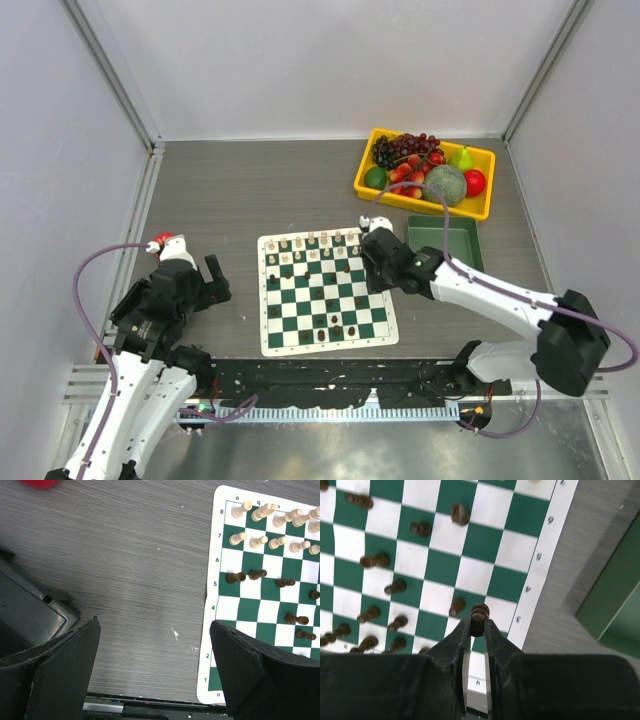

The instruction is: Set up the chess pieces on the board

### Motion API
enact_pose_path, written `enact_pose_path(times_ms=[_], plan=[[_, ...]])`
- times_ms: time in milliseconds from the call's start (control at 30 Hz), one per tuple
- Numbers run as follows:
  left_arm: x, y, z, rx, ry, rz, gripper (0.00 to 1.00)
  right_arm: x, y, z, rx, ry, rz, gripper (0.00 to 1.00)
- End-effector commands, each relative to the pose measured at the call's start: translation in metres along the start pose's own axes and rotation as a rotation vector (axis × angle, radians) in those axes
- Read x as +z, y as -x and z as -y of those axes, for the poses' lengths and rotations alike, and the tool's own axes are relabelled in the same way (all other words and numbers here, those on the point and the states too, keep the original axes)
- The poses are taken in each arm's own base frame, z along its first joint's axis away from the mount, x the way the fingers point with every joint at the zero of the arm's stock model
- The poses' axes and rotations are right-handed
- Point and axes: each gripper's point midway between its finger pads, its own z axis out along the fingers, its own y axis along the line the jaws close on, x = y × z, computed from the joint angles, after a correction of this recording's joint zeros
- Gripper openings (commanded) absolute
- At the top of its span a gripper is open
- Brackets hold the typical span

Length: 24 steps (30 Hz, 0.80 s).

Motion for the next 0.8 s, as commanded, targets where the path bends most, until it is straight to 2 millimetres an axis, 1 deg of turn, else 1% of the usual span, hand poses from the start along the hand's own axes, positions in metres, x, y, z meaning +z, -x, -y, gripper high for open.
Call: enact_pose_path(times_ms=[0, 33, 100, 133, 167, 333, 433, 667, 767], plan=[[0.000, 0.010, 0.005, -0.026, -0.024, 0.043, 0.99, -0.018, -0.028, -0.001, 0.019, -0.001, 0.014, 0.11], [0.000, 0.009, 0.005, -0.026, -0.026, 0.044, 0.99, -0.020, -0.036, -0.008, 0.002, 0.020, 0.011, 0.11], [0.000, 0.009, 0.005, -0.026, -0.026, 0.044, 0.99, -0.020, -0.050, -0.014, 0.005, 0.039, 0.012, 0.11], [-0.001, 0.010, 0.006, -0.029, -0.031, 0.046, 0.99, -0.021, -0.054, -0.020, 0.009, 0.049, 0.014, 0.11], [-0.001, 0.010, 0.006, -0.029, -0.030, 0.045, 0.99, -0.018, -0.061, -0.018, 0.004, 0.037, 0.003, 0.12], [-0.001, 0.010, 0.006, -0.029, -0.033, 0.047, 0.99, -0.012, -0.079, -0.029, -0.020, 0.027, -0.029, 0.12], [-0.002, 0.010, 0.007, -0.029, -0.036, 0.050, 0.99, -0.011, -0.081, -0.036, -0.029, 0.029, -0.033, 0.12], [-0.002, 0.012, 0.007, -0.032, -0.037, 0.056, 0.99, -0.008, -0.091, -0.037, -0.059, 0.015, -0.069, 0.12], [-0.003, 0.012, 0.007, -0.031, -0.039, 0.059, 0.99, -0.008, -0.094, -0.040, -0.067, 0.024, -0.076, 0.12]])
